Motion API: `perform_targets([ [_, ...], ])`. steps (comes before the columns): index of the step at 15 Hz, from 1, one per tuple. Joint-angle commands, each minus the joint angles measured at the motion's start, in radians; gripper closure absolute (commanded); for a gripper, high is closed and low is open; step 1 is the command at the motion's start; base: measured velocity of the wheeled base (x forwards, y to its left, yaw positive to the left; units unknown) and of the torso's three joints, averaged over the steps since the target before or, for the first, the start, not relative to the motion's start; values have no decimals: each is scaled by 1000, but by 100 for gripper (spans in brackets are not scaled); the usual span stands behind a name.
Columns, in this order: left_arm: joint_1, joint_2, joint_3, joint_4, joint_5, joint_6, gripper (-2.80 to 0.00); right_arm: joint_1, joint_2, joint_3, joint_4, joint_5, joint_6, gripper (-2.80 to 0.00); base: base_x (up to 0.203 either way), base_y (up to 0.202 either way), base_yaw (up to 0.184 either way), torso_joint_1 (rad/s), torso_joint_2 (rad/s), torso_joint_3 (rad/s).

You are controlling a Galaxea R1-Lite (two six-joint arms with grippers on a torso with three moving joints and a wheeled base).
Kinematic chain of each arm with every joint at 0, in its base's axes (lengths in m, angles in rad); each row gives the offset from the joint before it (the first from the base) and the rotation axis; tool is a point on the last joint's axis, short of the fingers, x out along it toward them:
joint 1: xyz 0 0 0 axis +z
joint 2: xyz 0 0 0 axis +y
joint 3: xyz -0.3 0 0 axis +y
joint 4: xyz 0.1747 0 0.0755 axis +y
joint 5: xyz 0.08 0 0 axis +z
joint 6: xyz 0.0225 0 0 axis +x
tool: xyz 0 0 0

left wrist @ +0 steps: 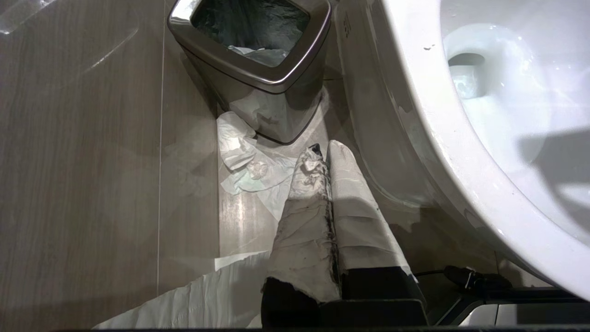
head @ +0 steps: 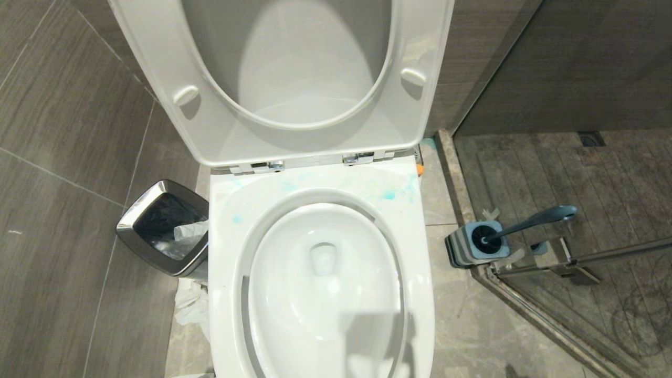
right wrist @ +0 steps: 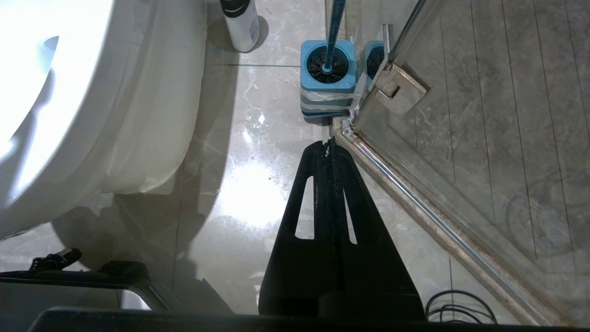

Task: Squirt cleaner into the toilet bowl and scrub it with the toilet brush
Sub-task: Pour in the cleaning agent

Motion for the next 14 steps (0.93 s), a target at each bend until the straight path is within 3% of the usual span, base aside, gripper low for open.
perform_targets([
  [1,0,2,0,0,0,0,0,0,1,0,0,0,0,0,0,0,0,4,1,-52],
  [9,0,1,0,0,0,3,0,0,1,0,-1,0,0,0,0,0,0,2,1,-166],
  [14,0,2,0,0,0,6,0,0,1,0,0,0,0,0,0,0,0,2,-1,-20],
])
